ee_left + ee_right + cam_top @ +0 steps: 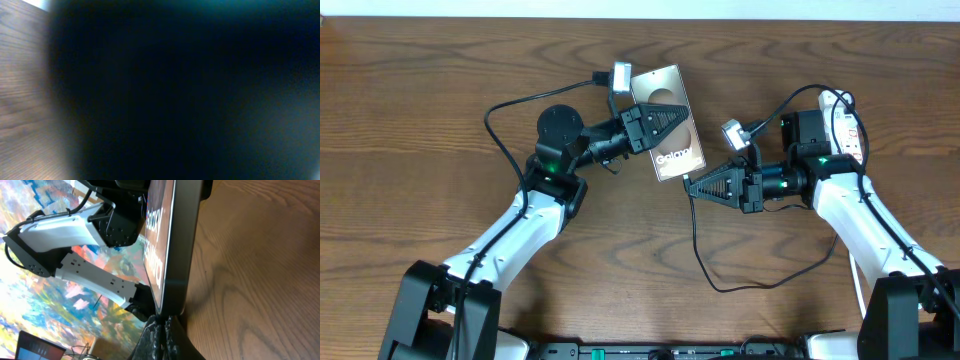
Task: Plug charger to phone and switch on socket
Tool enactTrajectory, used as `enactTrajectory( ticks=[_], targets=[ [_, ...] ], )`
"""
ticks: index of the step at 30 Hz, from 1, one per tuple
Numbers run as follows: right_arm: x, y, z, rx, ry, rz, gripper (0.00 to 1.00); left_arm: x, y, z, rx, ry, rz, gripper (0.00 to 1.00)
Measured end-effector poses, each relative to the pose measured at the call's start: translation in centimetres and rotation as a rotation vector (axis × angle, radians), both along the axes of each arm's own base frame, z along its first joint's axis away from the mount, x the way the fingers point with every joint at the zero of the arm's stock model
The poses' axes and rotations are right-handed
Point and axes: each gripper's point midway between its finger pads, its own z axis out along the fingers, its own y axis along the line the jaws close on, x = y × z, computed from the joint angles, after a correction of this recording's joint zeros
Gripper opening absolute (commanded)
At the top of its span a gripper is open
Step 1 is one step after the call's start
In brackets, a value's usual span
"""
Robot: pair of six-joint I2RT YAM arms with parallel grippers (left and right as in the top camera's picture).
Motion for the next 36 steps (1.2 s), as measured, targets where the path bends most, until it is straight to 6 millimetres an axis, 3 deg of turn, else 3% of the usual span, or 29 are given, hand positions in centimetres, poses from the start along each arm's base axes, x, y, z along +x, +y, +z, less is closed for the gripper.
enactTrajectory(
  ticks=[36],
  targets=[
    [0.21, 0.03, 0.01, -0.001, -0.018, -0.002, 0.01, -0.36, -0.77, 0.06, 0.015, -0.049, 0.0, 0.08]
  ],
)
